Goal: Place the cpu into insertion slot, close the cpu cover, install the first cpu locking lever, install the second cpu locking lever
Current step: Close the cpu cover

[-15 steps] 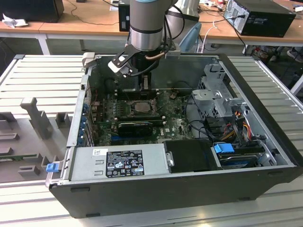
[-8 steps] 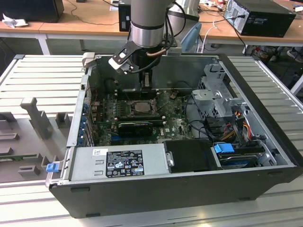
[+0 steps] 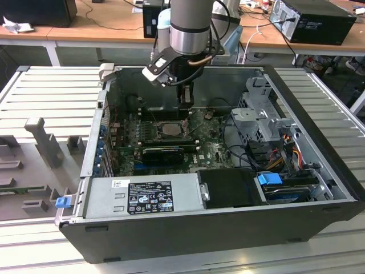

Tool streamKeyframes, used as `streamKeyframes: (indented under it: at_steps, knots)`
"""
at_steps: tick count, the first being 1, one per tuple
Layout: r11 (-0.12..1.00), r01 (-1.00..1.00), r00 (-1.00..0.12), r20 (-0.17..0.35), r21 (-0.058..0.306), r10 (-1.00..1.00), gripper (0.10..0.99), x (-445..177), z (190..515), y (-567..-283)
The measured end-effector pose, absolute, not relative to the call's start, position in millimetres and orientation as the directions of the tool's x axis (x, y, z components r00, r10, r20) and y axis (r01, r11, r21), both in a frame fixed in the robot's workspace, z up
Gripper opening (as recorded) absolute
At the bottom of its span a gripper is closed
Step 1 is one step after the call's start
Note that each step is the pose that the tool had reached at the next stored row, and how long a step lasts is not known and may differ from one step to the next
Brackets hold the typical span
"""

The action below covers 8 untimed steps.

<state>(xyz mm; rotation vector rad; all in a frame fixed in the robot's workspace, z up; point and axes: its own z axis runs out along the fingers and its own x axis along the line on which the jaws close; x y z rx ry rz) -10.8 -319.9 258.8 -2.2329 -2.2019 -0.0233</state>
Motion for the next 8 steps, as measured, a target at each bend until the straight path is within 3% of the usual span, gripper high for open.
streamKeyframes:
  at_steps: [8]
  knots:
    - [-0.014, 1.0, 0.014, 0.014, 0.0, 1.0, 0.106, 8.0, 272.9, -319.9]
